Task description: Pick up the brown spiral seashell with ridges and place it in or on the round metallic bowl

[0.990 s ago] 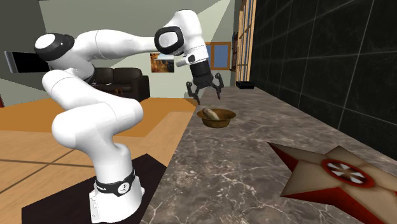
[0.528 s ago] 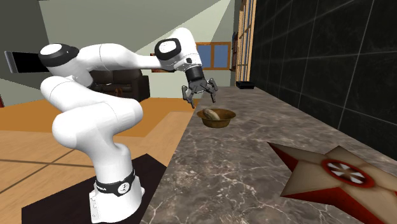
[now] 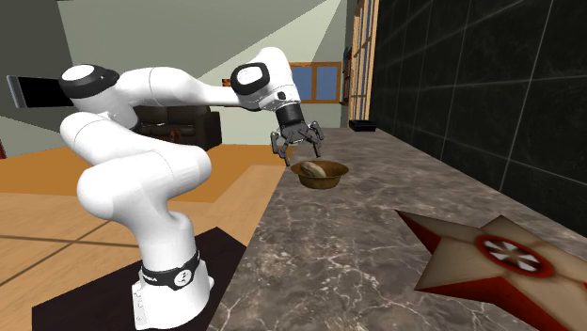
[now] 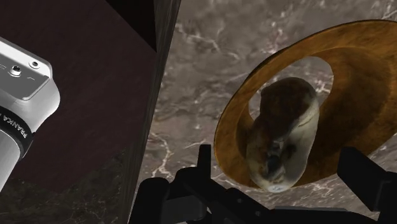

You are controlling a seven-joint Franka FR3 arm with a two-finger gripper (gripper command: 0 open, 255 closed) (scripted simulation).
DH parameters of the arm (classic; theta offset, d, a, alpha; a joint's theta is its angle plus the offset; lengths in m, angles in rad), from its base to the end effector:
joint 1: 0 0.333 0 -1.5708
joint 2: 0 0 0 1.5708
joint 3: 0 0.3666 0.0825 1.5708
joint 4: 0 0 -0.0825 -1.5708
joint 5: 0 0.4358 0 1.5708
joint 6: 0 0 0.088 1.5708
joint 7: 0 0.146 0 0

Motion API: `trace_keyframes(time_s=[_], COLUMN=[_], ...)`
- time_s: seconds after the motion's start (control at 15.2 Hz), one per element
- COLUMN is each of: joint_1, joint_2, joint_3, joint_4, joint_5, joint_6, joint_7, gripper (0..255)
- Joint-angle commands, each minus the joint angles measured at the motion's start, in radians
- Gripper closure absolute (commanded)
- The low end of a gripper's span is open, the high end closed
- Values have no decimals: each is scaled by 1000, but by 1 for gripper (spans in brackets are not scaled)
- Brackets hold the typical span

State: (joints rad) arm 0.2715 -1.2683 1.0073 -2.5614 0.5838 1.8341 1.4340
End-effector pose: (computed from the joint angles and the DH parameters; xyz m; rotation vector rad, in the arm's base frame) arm 0.0480 0.3789 0.4393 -2.8208 0.9319 -0.6781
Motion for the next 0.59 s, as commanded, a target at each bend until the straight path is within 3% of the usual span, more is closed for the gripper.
trace_keyframes(time_s=[0.0,0.07,0.13,0.53], joint_1=[0,0,0,0], joint_2=[0,0,0,0], joint_3=[0,0,0,0], joint_4=[0,0,0,0], joint_5=[0,0,0,0], joint_6=[0,0,0,0], joint_7=[0,0,0,0], gripper=[0,0,255,255])
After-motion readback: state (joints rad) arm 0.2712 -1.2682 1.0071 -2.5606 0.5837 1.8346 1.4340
